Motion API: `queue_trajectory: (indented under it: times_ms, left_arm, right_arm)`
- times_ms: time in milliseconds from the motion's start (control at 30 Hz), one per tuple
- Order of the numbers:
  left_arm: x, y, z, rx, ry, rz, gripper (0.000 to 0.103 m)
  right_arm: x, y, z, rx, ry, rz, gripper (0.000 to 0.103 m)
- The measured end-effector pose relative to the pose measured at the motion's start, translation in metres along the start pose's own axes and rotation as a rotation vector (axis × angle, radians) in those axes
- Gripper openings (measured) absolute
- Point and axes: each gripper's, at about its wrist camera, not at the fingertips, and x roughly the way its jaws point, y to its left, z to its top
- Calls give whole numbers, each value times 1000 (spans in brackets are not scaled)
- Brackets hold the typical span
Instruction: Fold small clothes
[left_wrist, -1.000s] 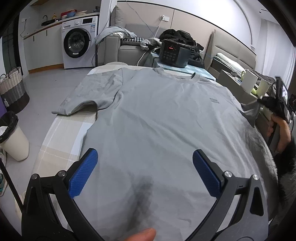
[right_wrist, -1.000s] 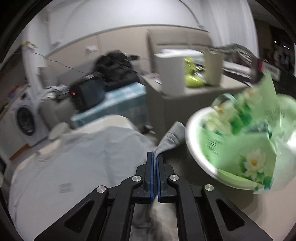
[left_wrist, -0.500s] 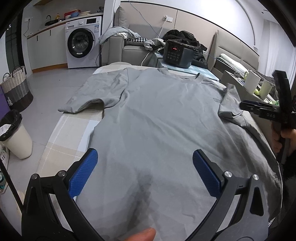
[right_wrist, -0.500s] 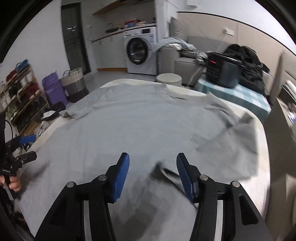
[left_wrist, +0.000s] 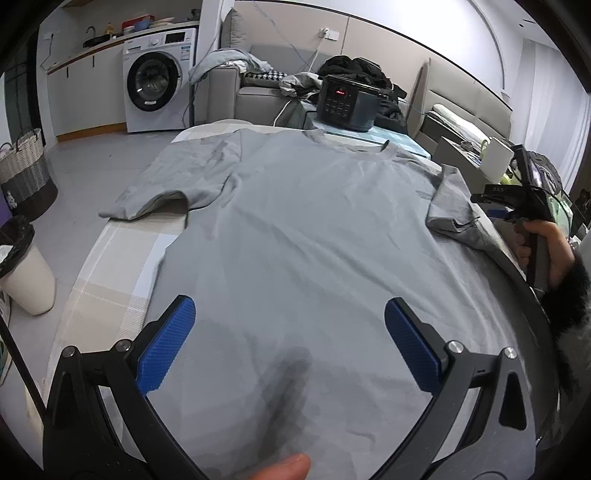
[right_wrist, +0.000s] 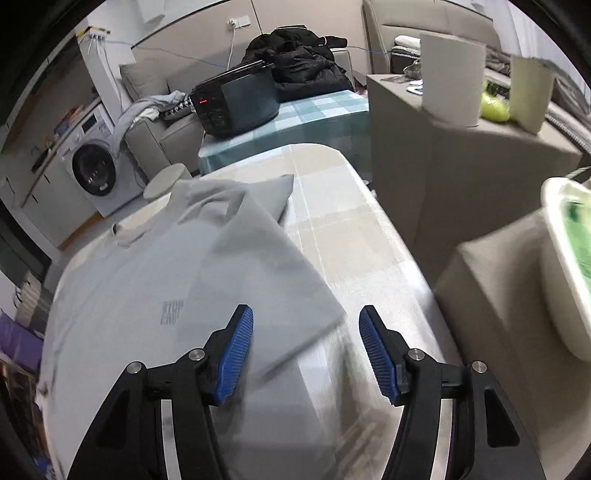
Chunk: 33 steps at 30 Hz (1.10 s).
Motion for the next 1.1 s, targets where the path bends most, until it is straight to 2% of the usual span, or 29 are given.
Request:
queue_trajectory:
  times_ms: [100, 133, 167, 200, 233, 267, 367, 433, 600, 667, 733, 800, 833, 900, 1000, 1100]
  left_arm:
    - [1, 9, -2, -16, 4, 10, 102]
    - [3, 12, -2, -23, 6, 13, 102]
    - [3, 15, -3, -28, 8, 15, 102]
    - [4, 18, -3, -36, 10, 16, 102]
    - [5, 21, -4, -41, 11, 17, 102]
    - [6, 23, -4, -46, 12, 18, 102]
    - [9, 28, -5, -57, 18, 20, 102]
    - [11, 29, -5, -58, 25, 21, 102]
    - [6, 29, -3, -45, 11, 36, 102]
    - [4, 30, -2, -50, 7, 42, 102]
    - [0, 31, -2, -52, -1, 53, 102]
    - [-5, 34, -3, -59, -10, 57, 102]
    - [-5, 35, -3, -64, -11, 57, 102]
    - [-5, 38, -3, -75, -8, 56, 102]
    - [0, 37, -2, -82, 0, 42, 102]
    - [1, 30, -1, -71, -3, 30, 102]
  right_arm:
    - [19, -5, 9, -9, 16, 32, 61]
    - [24, -4, 12, -23, 24, 38, 54]
    - [27, -3, 12, -40, 28, 51, 39]
    - [30, -1, 13, -61, 40, 47, 32]
    - [32, -2, 14, -75, 39, 37, 13]
    - [31, -1, 15, -82, 41, 39, 3]
    - [18, 2, 22, -72, 8, 90, 3]
    - [3, 12, 31, -64, -5, 170, 3]
    - [-29, 69, 68, -73, -77, 380, 3]
    - [-29, 98, 78, -103, -74, 429, 4]
    - [-30, 117, 82, -149, -75, 418, 11]
    - [-38, 118, 78, -171, -103, 425, 34]
    - [-45, 113, 71, -167, -124, 408, 50]
    - [-51, 97, 59, -171, -148, 321, 53]
    - [-45, 74, 39, -167, -95, 221, 53]
    - [-29, 56, 12, -158, -32, 209, 52]
